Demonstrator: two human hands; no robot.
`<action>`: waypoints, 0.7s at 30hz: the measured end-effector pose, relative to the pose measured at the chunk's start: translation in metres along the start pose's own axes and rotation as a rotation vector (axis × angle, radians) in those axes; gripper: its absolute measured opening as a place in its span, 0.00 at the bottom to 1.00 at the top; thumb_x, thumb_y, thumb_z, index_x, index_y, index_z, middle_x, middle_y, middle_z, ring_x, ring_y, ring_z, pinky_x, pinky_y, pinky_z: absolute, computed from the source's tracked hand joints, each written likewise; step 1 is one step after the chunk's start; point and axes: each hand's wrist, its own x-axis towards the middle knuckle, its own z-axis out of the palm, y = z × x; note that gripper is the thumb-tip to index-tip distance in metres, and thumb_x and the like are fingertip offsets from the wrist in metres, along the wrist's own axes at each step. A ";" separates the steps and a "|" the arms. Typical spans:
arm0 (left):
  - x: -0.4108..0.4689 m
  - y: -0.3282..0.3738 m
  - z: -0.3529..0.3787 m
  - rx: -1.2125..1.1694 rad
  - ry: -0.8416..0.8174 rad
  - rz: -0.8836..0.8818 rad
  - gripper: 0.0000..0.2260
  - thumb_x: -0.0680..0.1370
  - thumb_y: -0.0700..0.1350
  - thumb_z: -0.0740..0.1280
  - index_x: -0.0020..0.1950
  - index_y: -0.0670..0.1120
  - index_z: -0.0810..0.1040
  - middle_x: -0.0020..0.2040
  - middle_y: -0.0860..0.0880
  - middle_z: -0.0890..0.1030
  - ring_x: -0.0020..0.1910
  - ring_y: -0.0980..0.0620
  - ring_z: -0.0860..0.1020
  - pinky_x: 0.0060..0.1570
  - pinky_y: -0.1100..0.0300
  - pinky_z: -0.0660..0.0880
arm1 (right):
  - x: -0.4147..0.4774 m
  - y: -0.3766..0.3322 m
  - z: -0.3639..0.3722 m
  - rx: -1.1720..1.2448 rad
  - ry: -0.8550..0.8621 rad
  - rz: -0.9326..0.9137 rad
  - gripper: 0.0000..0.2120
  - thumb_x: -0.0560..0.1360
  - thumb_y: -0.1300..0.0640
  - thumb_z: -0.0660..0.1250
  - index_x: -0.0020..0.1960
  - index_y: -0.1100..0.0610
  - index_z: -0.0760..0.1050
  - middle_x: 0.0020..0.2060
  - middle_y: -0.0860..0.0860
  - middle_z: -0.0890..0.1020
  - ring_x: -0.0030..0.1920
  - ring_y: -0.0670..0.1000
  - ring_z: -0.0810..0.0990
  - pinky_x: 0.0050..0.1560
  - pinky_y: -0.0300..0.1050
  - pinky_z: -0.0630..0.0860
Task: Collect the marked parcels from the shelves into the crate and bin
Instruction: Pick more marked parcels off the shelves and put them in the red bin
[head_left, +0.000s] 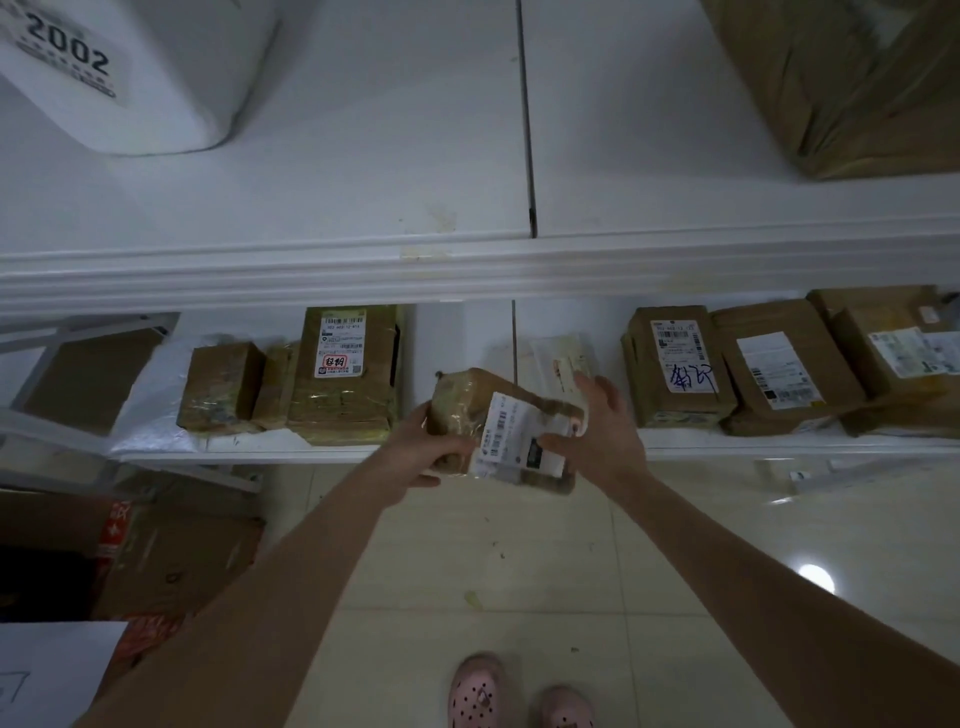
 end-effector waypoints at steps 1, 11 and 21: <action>0.000 0.004 -0.005 0.043 -0.040 0.015 0.36 0.71 0.40 0.74 0.74 0.51 0.62 0.53 0.50 0.78 0.50 0.48 0.79 0.54 0.48 0.77 | 0.004 -0.003 -0.003 -0.081 -0.063 -0.055 0.43 0.68 0.47 0.75 0.76 0.49 0.57 0.74 0.52 0.61 0.74 0.56 0.61 0.71 0.61 0.64; 0.006 0.019 0.008 0.036 0.119 0.256 0.37 0.68 0.39 0.76 0.74 0.50 0.65 0.61 0.47 0.77 0.57 0.48 0.78 0.58 0.52 0.76 | 0.002 -0.004 -0.003 0.278 -0.171 -0.005 0.16 0.75 0.50 0.69 0.62 0.48 0.75 0.45 0.47 0.80 0.48 0.54 0.82 0.51 0.54 0.80; 0.001 -0.003 0.025 -0.035 -0.141 0.252 0.37 0.71 0.40 0.75 0.73 0.61 0.62 0.60 0.59 0.76 0.54 0.60 0.76 0.42 0.60 0.77 | -0.003 -0.009 -0.001 0.872 -0.130 0.423 0.11 0.79 0.54 0.65 0.60 0.53 0.75 0.45 0.48 0.81 0.43 0.49 0.78 0.38 0.43 0.74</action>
